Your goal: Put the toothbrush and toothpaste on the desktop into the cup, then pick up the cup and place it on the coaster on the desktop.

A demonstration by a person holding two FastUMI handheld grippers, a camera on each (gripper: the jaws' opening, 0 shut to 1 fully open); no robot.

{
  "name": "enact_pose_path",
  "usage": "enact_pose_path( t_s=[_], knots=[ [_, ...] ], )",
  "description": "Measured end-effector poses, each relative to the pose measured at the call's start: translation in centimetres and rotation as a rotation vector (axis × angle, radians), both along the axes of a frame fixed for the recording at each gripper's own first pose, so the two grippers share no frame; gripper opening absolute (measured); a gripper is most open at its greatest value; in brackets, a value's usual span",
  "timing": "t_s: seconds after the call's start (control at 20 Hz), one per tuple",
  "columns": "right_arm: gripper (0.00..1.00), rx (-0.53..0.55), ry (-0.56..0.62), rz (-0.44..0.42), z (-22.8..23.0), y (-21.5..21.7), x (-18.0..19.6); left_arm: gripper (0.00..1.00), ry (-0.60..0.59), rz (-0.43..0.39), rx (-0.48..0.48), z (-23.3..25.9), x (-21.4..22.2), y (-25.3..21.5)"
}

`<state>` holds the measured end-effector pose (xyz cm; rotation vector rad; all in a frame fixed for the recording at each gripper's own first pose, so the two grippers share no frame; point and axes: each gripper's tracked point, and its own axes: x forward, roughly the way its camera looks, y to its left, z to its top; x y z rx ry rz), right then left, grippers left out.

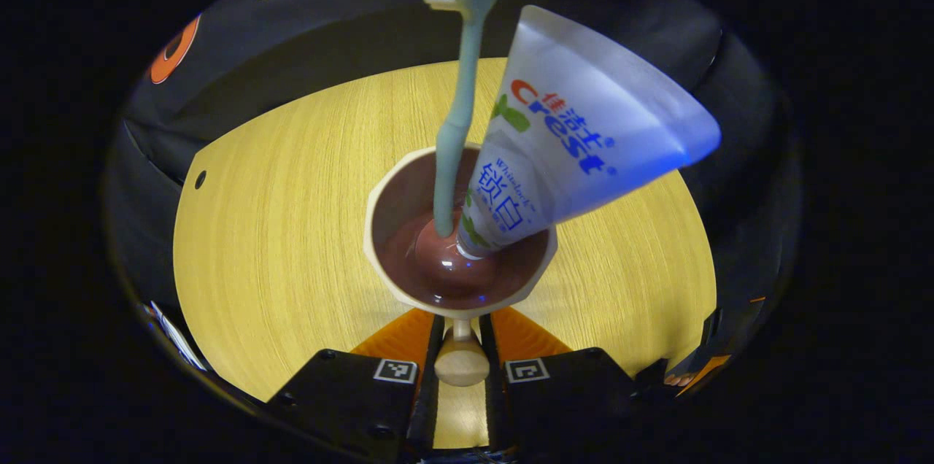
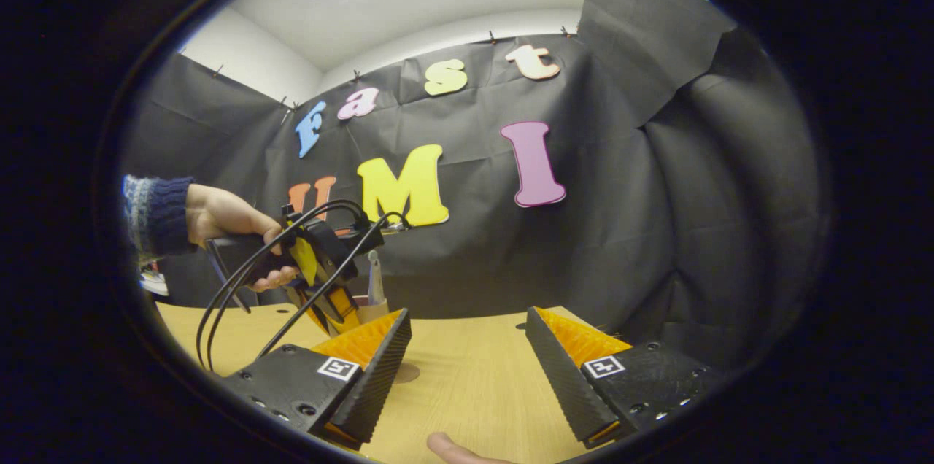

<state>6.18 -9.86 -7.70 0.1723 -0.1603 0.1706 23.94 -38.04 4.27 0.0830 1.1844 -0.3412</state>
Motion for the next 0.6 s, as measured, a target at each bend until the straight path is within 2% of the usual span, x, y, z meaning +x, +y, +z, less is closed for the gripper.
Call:
enact_pose_path(
  t_s=[0.1,0.25,0.4,0.5,0.6],
  knots=[
    [0.92,0.003,0.013,0.000,-0.5,-0.1,0.1,0.30,-0.016,0.000,-0.014,1.9,1.8,-2.0],
    [0.95,-0.001,0.028,-0.007,-0.8,-0.3,-0.1,0.31,-0.063,0.017,-0.004,6.2,4.1,-3.9],
    [0.95,-0.005,0.032,-0.009,-0.6,-0.2,-0.5,0.30,-0.181,0.016,0.007,12.0,6.9,-5.4],
    [0.95,-0.009,0.037,-0.012,-0.1,-0.2,-0.8,0.30,-0.257,0.026,-0.021,16.0,8.3,-6.4],
    [0.95,-0.004,0.039,0.000,0.9,0.3,-1.4,0.30,-0.332,0.053,-0.095,19.9,9.2,-7.8]
  ],
)
